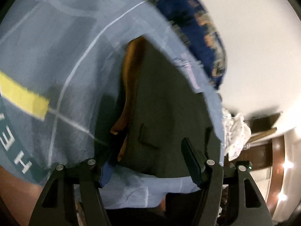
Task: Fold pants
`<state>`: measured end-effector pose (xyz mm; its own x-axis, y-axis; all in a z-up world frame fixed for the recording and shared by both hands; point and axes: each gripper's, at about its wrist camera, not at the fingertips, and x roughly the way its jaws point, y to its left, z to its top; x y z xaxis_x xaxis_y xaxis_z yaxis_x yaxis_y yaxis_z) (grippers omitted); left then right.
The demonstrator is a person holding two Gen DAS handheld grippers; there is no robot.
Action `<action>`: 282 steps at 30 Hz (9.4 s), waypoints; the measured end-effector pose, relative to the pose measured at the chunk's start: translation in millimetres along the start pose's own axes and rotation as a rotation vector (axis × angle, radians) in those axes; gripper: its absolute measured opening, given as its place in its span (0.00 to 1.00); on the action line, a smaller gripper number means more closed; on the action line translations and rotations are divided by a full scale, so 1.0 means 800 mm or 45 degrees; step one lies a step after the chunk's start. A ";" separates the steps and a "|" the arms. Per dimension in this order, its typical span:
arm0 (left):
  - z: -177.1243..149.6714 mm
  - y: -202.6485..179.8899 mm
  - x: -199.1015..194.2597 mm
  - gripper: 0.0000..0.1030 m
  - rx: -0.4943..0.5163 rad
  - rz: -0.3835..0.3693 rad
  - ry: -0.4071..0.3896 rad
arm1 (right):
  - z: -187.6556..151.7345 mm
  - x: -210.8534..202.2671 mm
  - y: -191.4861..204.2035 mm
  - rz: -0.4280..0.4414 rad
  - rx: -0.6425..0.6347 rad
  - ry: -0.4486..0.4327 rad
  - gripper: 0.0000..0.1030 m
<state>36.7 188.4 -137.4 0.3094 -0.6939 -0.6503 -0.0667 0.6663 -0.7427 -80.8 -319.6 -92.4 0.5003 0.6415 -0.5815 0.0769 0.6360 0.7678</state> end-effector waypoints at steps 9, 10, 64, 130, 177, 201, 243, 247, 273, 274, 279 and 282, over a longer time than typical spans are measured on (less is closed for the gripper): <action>0.006 -0.017 0.010 0.60 0.090 0.000 -0.037 | 0.002 0.000 0.002 0.004 0.003 0.004 0.67; 0.007 -0.020 0.016 0.53 0.114 0.037 -0.033 | 0.002 0.000 0.002 0.003 0.001 0.003 0.67; -0.158 -0.412 0.184 0.67 1.160 -0.057 0.110 | 0.049 -0.008 -0.083 0.427 0.525 -0.070 0.69; -0.123 -0.304 0.220 0.69 0.825 0.103 0.252 | -0.038 -0.170 -0.131 0.147 0.582 -0.316 0.14; -0.116 -0.282 0.229 0.72 0.719 0.170 0.289 | 0.001 -0.147 -0.097 0.103 0.480 -0.239 0.22; -0.113 -0.277 0.248 0.74 0.707 0.152 0.311 | 0.008 -0.152 -0.156 -0.153 0.473 -0.263 0.46; -0.086 -0.301 0.282 0.25 0.863 0.083 0.321 | 0.077 -0.061 -0.150 -0.041 0.210 -0.024 0.31; -0.106 -0.323 0.261 0.15 1.004 0.160 0.207 | 0.071 -0.063 -0.141 0.020 0.255 -0.066 0.25; -0.115 -0.323 0.160 0.14 1.144 0.364 -0.025 | 0.060 -0.004 -0.052 0.196 0.284 -0.070 0.23; -0.114 -0.322 0.158 0.14 1.142 0.366 -0.029 | 0.060 -0.002 -0.049 0.198 0.283 -0.067 0.23; -0.109 -0.313 0.145 0.14 1.136 0.381 -0.051 | 0.060 0.013 -0.037 0.207 0.292 -0.055 0.23; -0.105 -0.309 0.140 0.14 1.123 0.385 -0.060 | 0.060 0.020 -0.033 0.212 0.301 -0.046 0.23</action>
<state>8.2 -76.9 -40.4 0.4361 -0.4580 -0.7746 0.5879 0.7967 -0.1401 -33.4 -346.6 -109.3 0.5527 0.7107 -0.4352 0.1876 0.4027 0.8959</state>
